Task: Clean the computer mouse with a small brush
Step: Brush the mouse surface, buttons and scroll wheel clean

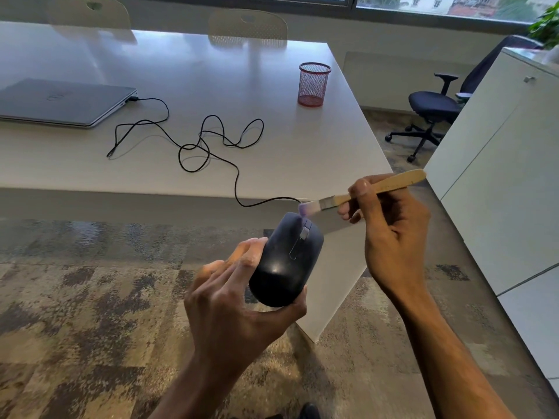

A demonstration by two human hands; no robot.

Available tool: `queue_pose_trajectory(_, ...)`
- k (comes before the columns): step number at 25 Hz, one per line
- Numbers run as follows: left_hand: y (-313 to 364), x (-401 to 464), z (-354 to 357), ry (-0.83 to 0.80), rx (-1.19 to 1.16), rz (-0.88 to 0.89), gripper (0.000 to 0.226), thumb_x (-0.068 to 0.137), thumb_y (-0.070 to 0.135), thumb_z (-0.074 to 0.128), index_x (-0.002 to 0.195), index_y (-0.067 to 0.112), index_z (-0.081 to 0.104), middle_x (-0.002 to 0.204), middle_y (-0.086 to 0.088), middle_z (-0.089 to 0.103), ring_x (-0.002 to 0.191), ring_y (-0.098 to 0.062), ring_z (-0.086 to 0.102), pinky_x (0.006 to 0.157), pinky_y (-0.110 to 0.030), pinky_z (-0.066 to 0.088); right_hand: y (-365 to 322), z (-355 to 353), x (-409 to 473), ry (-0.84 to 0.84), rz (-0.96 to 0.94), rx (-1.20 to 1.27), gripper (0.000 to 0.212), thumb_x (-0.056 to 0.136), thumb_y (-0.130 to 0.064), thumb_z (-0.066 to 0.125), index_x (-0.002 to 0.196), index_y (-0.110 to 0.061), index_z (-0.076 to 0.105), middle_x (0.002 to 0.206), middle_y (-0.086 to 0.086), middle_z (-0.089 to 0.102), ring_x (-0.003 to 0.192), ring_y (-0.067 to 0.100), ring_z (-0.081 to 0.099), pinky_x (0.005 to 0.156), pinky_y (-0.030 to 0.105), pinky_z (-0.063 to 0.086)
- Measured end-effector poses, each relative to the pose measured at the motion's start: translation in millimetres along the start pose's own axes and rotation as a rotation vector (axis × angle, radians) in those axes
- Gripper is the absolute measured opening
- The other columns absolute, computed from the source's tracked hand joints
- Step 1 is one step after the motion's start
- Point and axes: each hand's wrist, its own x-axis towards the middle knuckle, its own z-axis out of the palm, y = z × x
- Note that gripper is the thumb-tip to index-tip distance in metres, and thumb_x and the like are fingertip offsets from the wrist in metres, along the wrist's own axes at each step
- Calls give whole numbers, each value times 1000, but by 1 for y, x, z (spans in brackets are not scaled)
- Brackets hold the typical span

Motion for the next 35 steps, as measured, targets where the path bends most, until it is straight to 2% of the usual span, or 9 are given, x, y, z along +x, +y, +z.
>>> queue_pose_trajectory(4,-1,2,1,10,-13,-5,70,66,61,68,115,10,65,102,2,71,86,3,56,81,-25,45,0,5,1,-108,-51,23,19,101,-27,51,92,-17,64,79,-17,68,74,4,68,68,14,53)
queue_pose_trajectory(6,-2,1,2,18,-22,-6,70,65,60,68,115,12,66,101,4,71,88,9,49,80,-24,43,1,9,2,-43,-31,-62,21,100,-30,51,93,-15,64,78,-17,67,76,3,69,70,14,52)
queue_pose_trajectory(9,-3,1,3,18,-29,1,69,65,60,69,114,12,66,99,5,71,86,9,49,81,-22,42,2,9,1,-10,-47,6,17,101,-27,53,94,-17,65,80,-16,68,76,5,70,70,15,52)
queue_pose_trajectory(11,-4,2,3,22,-32,2,69,65,59,69,114,11,66,100,5,71,88,13,44,81,-21,41,1,10,-1,-50,-54,-6,16,100,-29,53,93,-21,64,81,-20,68,76,5,70,72,17,53)
queue_pose_trajectory(17,-6,2,3,33,-30,8,70,63,59,69,115,11,66,99,4,71,90,13,39,80,-20,39,-1,12,-6,66,-77,-127,13,100,-31,52,97,-24,62,84,-30,66,80,-2,69,71,12,52)
queue_pose_trajectory(24,-5,4,0,43,-22,-14,80,61,59,67,123,10,60,91,4,72,77,5,47,77,-13,38,-18,19,-31,-114,-157,-51,13,97,-21,52,91,-24,64,86,-19,65,80,0,65,73,12,50)
queue_pose_trajectory(28,-4,5,0,33,-35,-26,88,64,65,62,129,6,54,88,5,70,72,1,54,76,-20,46,-27,22,-46,-244,-171,-39,16,94,-21,53,89,-24,67,79,-14,64,75,6,64,67,14,51)
queue_pose_trajectory(32,-3,6,0,29,-13,-55,85,72,75,54,123,8,60,77,3,70,64,-4,57,70,-21,44,-25,16,-54,-357,-257,55,24,96,-15,57,87,1,72,84,4,71,74,14,70,63,30,56)
queue_pose_trajectory(35,-2,9,-2,45,-29,-59,91,74,84,43,117,7,65,79,-1,71,65,-7,59,68,-21,42,-21,11,-60,-365,-219,39,25,94,-15,60,81,4,72,81,5,72,72,17,70,61,34,55)
